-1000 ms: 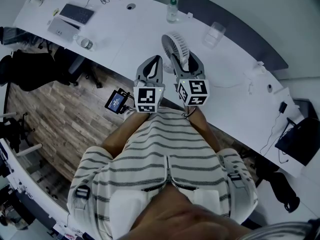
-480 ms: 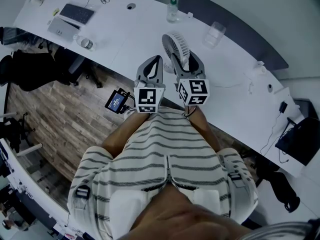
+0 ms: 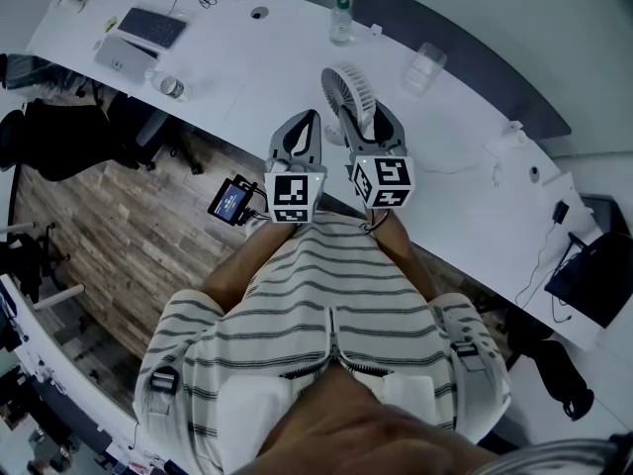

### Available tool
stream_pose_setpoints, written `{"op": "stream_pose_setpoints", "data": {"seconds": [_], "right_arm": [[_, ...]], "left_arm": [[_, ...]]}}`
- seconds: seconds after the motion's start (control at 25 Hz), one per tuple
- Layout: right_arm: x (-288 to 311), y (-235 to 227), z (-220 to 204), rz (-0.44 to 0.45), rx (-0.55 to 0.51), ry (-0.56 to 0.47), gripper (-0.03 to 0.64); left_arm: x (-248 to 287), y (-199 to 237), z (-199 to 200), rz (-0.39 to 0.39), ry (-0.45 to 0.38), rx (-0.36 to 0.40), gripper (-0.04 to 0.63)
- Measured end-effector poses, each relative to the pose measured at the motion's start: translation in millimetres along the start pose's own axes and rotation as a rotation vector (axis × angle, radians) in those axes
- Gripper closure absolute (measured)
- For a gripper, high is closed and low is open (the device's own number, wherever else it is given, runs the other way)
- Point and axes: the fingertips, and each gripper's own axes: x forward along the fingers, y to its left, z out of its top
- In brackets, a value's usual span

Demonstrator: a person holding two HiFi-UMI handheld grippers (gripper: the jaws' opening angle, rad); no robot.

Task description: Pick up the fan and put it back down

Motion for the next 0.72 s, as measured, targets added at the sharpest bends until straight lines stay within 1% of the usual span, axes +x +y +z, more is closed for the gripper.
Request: {"op": "stream_pose_setpoints", "data": {"seconds": [0.72], "right_arm": [[6.1, -4.3, -2.6, -0.003, -0.004, 0.001, 0.388]], "left_arm": [[-2.7, 6.8, -5.9, 0.011, 0.012, -0.01, 0.589]]}}
